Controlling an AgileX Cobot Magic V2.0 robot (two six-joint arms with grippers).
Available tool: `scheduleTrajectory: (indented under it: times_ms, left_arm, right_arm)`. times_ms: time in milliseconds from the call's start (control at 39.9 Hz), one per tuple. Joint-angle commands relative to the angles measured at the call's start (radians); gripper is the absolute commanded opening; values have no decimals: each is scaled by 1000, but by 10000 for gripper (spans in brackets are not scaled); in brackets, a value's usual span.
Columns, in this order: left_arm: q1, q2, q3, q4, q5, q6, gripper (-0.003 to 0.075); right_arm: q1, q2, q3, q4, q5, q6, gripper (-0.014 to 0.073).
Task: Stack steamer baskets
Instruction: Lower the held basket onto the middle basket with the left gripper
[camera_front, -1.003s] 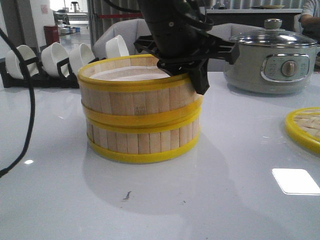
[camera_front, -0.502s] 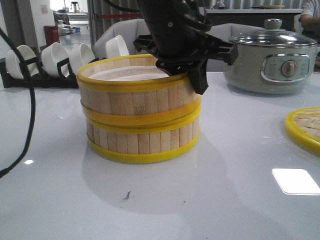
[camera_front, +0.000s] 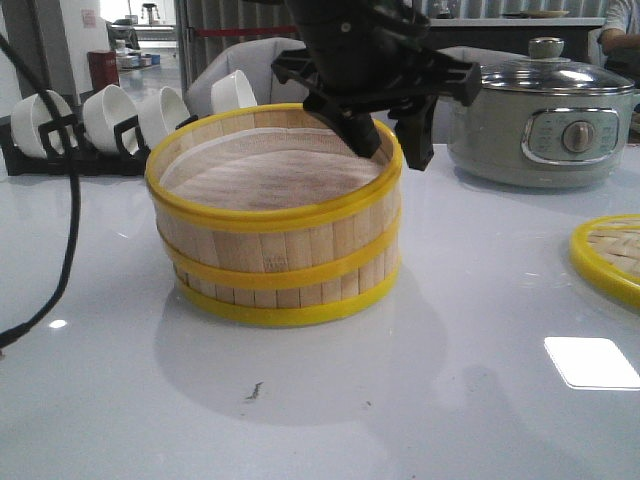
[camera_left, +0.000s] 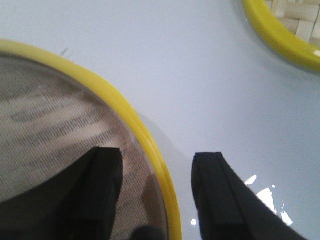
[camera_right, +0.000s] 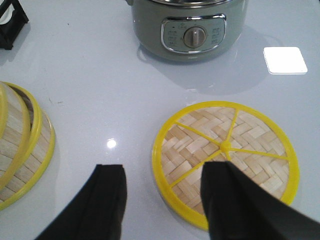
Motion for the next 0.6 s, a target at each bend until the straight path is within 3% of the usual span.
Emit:
scheduleTrajectory:
  times_ms: [0, 577]
  left_arm:
    - [-5, -71, -62, 0, -38, 2, 405]
    - [-5, -65, -69, 0, 29, 2, 403]
  right_arm:
    - [-2, -7, -39, 4, -70, -3, 445]
    - [-2, -7, -39, 4, -60, -3, 445]
